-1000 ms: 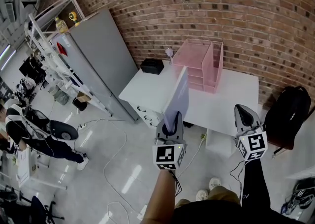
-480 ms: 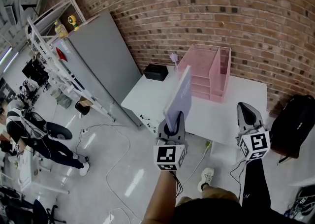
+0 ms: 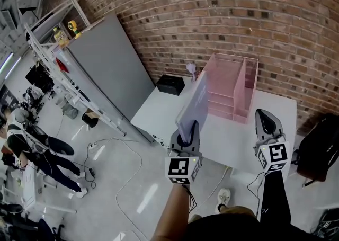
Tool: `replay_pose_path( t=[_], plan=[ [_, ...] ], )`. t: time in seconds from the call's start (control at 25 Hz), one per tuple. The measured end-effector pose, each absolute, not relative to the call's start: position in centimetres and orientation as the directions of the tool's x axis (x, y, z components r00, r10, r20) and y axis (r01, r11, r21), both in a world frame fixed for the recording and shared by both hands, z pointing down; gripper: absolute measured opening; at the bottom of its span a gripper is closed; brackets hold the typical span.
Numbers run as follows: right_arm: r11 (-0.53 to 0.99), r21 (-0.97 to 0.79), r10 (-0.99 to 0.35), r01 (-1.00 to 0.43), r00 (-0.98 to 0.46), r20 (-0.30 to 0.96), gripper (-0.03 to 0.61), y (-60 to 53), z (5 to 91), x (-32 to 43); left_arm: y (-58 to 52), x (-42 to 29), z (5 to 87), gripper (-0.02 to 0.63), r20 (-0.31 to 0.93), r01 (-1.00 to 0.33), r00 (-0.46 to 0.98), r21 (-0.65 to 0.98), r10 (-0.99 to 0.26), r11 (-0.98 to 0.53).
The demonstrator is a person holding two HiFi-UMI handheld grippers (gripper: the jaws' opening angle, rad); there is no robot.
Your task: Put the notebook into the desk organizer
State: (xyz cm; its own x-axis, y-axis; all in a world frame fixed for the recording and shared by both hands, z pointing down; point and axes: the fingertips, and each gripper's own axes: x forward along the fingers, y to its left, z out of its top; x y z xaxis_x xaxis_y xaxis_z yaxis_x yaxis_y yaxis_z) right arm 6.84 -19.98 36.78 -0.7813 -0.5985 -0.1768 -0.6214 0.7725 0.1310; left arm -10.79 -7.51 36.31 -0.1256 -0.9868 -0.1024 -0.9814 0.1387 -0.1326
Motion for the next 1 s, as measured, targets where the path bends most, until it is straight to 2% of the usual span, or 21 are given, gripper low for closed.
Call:
replay_pose_path(
  t=[0.48,1.0],
  plan=[
    [0.758,0.146,-0.611,-0.636,-0.770,-0.184,0.021,-27.4,36.9,1.9,-15.3,-15.5,37.2,0.038,-0.078,-0.992,-0.077,-0.097,-0.994,0.084],
    [0.699,0.189,-0.674,-0.690,-0.724,-0.150,0.021,-32.1,38.4,0.4,-20.6,-18.0,39.1,0.040,-0.060,-0.997,-0.021,-0.072,-0.998,0.026]
  ],
)
